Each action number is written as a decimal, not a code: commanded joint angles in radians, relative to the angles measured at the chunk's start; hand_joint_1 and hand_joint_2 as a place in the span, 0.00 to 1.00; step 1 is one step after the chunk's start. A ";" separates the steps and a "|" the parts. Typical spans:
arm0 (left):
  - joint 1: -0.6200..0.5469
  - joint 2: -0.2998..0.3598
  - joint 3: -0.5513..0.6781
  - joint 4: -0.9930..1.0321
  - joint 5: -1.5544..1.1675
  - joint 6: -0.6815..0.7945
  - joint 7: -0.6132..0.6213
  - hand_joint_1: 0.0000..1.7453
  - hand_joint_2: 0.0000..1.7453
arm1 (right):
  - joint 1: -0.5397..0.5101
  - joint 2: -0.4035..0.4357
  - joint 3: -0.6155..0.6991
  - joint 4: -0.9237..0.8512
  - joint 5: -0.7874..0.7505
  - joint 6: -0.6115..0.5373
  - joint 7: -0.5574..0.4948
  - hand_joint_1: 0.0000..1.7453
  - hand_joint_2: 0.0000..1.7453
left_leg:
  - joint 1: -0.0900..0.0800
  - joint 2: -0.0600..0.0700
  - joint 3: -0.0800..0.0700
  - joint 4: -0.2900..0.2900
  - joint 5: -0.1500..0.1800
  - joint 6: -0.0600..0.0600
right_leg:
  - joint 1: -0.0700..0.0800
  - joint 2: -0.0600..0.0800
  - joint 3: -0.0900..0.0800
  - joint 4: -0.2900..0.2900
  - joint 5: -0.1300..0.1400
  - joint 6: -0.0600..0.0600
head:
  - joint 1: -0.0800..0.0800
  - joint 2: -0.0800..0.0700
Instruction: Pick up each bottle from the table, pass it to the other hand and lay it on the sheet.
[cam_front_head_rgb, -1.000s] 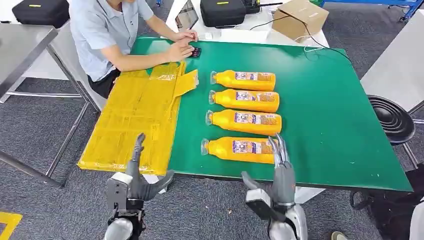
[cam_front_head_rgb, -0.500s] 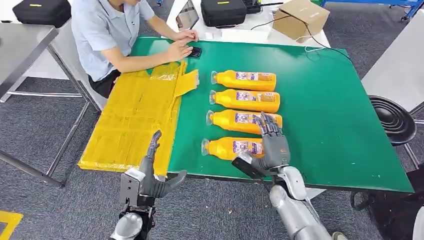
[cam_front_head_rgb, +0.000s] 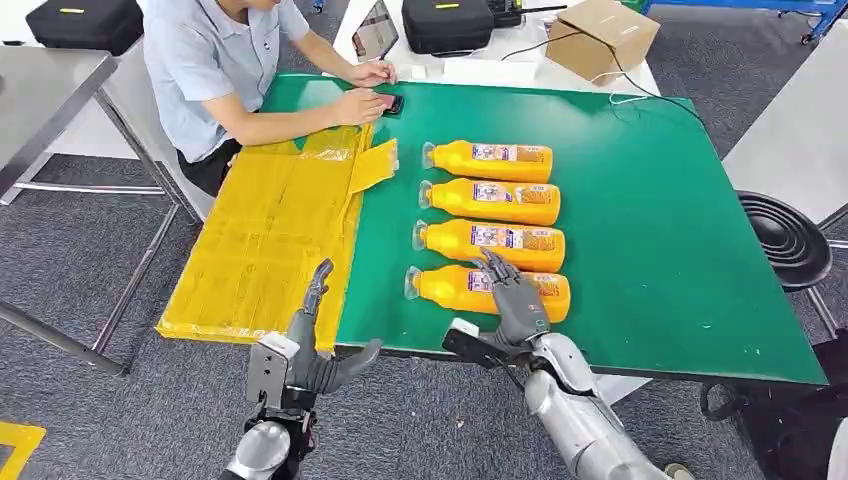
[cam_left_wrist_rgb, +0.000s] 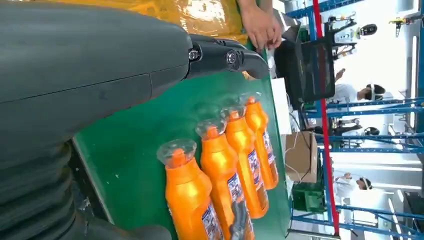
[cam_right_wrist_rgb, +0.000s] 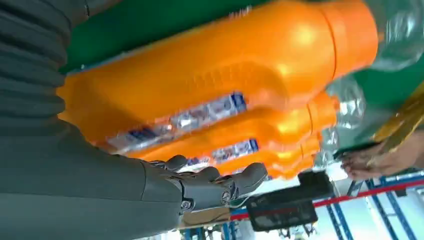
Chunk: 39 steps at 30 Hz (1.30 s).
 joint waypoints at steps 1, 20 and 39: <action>-0.040 0.014 -0.020 0.063 0.003 -0.004 0.004 0.00 1.00 | -0.028 -0.014 0.046 0.073 0.000 0.009 0.005 0.00 1.00 | 0.000 0.000 0.003 -0.001 -0.001 -0.001 | 0.001 -0.001 0.003 -0.001 -0.001 -0.002 | 0.000 0.000; 0.003 0.002 0.014 0.013 -0.029 0.006 0.026 0.00 1.00 | -0.028 -0.065 0.166 0.072 0.347 -0.113 0.411 0.00 1.00 | 0.000 0.000 0.002 -0.001 -0.001 -0.001 | 0.000 -0.001 0.002 -0.001 -0.001 -0.001 | 0.000 0.000; 0.033 -0.002 0.052 -0.010 -0.061 0.013 0.044 0.00 1.00 | 0.047 -0.067 0.013 0.106 0.513 -0.133 0.539 0.00 1.00 | 0.001 -0.003 0.005 -0.002 0.000 -0.001 | 0.001 -0.004 0.006 -0.002 -0.001 -0.002 | 0.000 0.000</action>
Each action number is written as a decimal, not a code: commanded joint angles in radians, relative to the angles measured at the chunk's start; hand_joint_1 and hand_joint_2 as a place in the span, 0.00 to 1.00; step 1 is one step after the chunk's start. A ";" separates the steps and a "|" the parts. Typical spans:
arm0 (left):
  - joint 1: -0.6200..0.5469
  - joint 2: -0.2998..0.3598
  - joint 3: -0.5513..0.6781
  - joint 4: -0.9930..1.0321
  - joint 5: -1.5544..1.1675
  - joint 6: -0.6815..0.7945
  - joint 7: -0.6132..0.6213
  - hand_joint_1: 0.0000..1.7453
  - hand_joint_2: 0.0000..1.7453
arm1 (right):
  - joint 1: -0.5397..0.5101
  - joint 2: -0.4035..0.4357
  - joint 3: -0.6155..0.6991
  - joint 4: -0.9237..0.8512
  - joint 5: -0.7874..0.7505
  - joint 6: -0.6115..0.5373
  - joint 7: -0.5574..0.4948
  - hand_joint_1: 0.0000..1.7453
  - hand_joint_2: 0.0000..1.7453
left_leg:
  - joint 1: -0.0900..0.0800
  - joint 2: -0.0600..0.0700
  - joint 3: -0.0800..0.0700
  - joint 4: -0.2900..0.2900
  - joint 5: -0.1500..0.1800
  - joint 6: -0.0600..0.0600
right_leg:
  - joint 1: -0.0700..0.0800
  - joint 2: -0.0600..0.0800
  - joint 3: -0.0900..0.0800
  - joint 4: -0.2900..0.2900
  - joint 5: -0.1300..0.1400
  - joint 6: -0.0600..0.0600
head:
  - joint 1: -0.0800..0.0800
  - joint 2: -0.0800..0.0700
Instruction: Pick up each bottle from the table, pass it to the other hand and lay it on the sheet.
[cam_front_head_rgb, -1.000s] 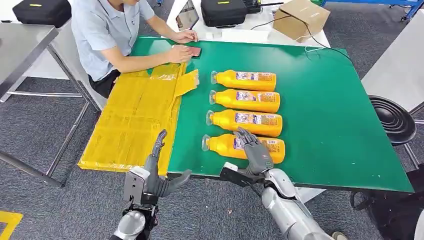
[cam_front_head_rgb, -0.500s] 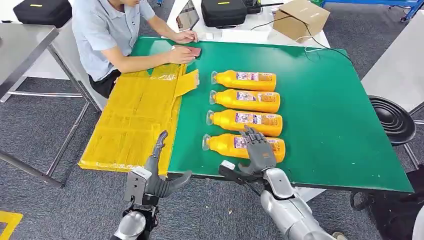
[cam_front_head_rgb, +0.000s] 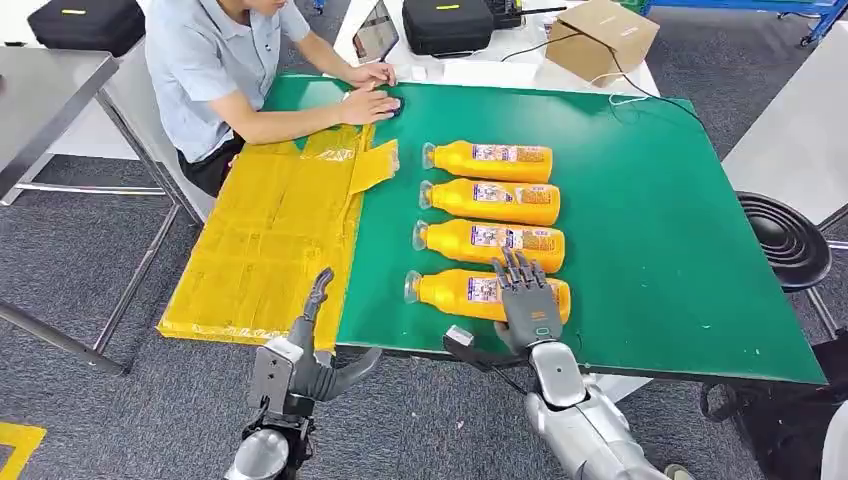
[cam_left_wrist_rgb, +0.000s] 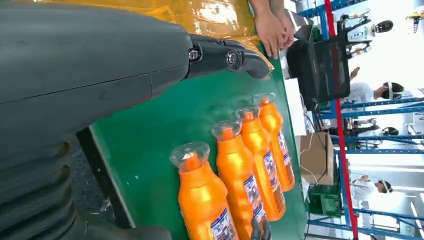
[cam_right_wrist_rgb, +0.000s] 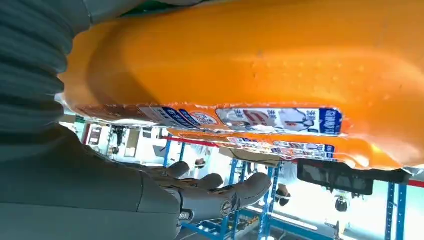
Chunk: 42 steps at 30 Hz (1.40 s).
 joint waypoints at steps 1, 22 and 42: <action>0.002 0.005 0.031 -0.001 -0.009 -0.003 0.008 0.00 1.00 | 0.042 -0.023 -0.103 0.088 0.018 0.004 0.013 0.00 1.00 | 0.000 -0.002 0.003 -0.001 0.000 -0.001 | 0.001 -0.003 0.004 -0.002 -0.001 -0.001 | 0.000 0.000; -0.020 0.009 0.051 0.012 -0.014 -0.002 0.037 0.00 1.00 | 0.024 -0.033 -0.286 0.266 -0.095 0.180 -0.024 0.86 1.00 | 0.001 -0.005 0.018 -0.002 -0.002 -0.002 | 0.001 -0.005 0.008 -0.005 -0.003 -0.004 | 0.000 0.000; -0.037 0.025 0.045 0.016 0.012 -0.008 0.017 0.00 1.00 | 0.045 -0.027 -0.350 0.308 -0.187 0.177 -0.212 1.00 1.00 | 0.001 -0.004 0.025 -0.002 -0.003 -0.002 | 0.002 -0.005 0.015 -0.006 -0.004 -0.003 | 0.000 0.000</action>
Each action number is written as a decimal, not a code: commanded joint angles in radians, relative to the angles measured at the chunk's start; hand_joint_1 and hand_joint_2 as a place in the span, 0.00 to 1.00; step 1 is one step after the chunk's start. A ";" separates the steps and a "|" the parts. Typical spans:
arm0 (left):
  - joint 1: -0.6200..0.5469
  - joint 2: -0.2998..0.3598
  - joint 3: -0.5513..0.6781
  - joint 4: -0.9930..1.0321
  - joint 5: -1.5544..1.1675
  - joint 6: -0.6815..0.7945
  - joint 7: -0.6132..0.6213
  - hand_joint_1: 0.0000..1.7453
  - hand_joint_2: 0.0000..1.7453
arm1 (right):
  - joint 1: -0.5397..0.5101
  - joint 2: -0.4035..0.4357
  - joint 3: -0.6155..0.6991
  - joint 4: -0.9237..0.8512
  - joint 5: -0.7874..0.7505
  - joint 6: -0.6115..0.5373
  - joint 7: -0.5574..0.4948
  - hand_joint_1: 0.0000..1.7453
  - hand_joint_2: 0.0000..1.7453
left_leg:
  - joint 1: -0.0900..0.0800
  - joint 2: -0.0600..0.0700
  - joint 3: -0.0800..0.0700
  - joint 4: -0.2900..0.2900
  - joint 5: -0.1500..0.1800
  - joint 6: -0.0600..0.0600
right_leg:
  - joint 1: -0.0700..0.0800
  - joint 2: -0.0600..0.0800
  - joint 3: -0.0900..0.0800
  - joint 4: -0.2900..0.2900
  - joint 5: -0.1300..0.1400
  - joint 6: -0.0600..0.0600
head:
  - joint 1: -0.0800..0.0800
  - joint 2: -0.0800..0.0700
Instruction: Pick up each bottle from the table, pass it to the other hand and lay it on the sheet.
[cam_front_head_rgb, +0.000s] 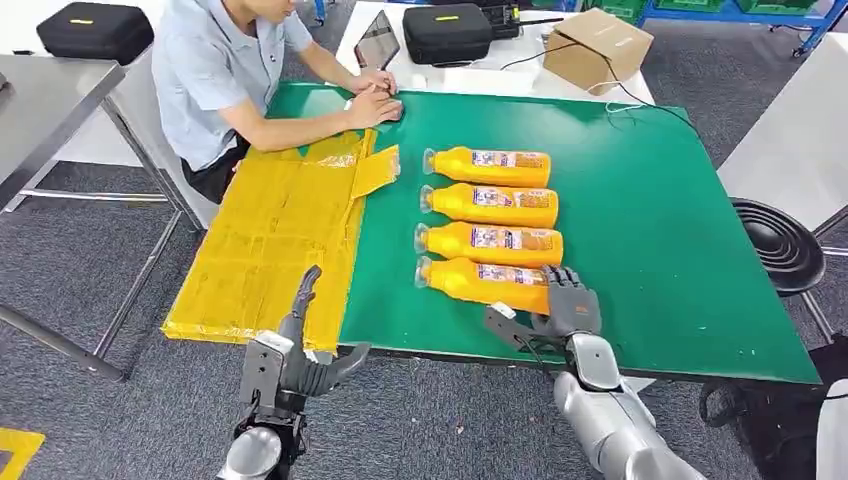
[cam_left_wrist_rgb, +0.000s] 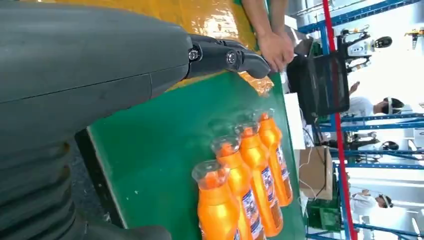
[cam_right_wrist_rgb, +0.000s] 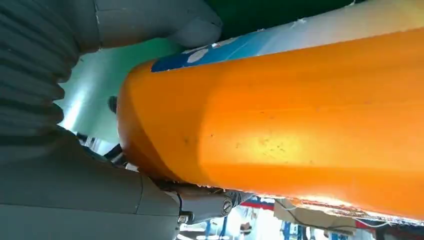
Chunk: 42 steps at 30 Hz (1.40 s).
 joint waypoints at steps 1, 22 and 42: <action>-0.034 0.031 0.000 0.027 0.019 -0.002 -0.012 0.00 1.00 | 0.096 -0.007 -0.064 0.128 -0.050 0.022 -0.137 1.00 1.00 | 0.001 -0.005 -0.001 -0.003 0.002 -0.001 | 0.002 -0.007 0.002 -0.004 0.001 -0.002 | 0.000 0.000; 0.066 0.028 0.068 -0.042 0.424 -0.110 0.069 0.00 1.00 | 0.297 0.104 -0.045 -0.457 -0.693 -0.057 -0.576 1.00 1.00 | 0.003 0.007 -0.008 0.000 -0.003 -0.004 | 0.004 0.006 0.002 0.001 0.001 -0.002 | 0.000 0.000; 0.032 0.035 -0.068 0.031 0.482 -0.315 0.057 0.00 1.00 | 0.285 0.162 0.206 -0.516 -0.782 0.078 -0.644 1.00 1.00 | 0.003 0.005 -0.017 -0.002 -0.002 -0.004 | 0.002 0.004 -0.007 0.001 0.000 -0.003 | 0.000 0.000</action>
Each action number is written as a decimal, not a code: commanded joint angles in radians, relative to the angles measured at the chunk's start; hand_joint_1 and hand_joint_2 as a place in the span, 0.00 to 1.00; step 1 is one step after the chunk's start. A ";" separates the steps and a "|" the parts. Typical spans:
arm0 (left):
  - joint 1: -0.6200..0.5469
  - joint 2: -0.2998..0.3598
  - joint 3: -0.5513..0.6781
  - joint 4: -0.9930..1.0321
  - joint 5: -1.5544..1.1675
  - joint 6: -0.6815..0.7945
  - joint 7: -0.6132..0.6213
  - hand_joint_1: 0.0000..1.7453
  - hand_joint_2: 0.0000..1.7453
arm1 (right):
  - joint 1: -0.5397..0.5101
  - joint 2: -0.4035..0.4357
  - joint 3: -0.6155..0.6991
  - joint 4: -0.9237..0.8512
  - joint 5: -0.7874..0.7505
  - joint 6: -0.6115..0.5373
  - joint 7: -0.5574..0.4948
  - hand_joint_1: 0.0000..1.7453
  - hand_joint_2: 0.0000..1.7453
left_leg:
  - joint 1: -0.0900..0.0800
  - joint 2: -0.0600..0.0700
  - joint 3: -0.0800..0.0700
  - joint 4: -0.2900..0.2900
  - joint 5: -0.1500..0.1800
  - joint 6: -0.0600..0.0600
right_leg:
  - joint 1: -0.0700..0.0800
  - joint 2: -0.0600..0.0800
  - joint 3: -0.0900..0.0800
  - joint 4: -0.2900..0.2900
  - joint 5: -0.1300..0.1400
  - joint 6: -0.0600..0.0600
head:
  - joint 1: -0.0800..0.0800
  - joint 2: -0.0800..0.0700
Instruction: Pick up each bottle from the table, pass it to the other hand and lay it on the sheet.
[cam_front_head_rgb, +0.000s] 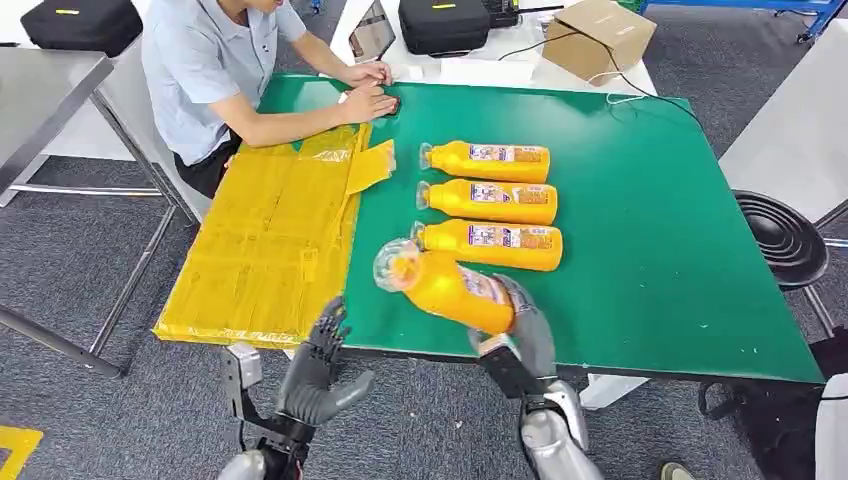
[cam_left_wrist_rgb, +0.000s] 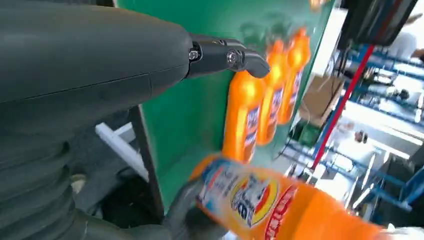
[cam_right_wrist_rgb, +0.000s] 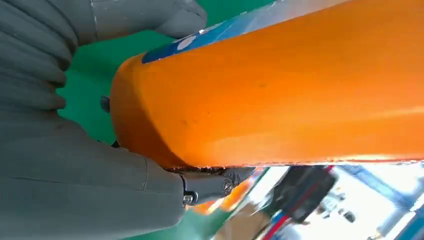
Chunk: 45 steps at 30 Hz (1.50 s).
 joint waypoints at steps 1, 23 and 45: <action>-0.050 0.002 -0.012 0.055 0.040 0.024 -0.027 0.00 1.00 | -0.021 0.008 0.161 0.019 0.000 0.029 -0.013 1.00 1.00 | 0.000 0.001 0.003 -0.001 0.000 -0.001 | 0.000 0.000 0.002 -0.001 -0.001 -0.002 | 0.000 0.000; -0.092 0.016 -0.093 -0.002 0.004 0.068 -0.098 0.00 1.00 | -0.108 0.051 0.363 0.141 0.023 0.060 0.057 1.00 1.00 | 0.000 0.001 0.001 0.000 0.000 -0.001 | 0.000 0.000 0.001 0.000 0.000 -0.001 | 0.000 0.000; -0.091 0.014 -0.097 0.010 0.002 0.061 -0.099 0.00 1.00 | -0.144 0.057 0.373 0.183 0.035 -0.008 0.123 1.00 1.00 | 0.000 0.000 0.002 -0.001 -0.001 -0.001 | 0.000 -0.001 0.002 0.000 -0.001 -0.002 | 0.000 0.000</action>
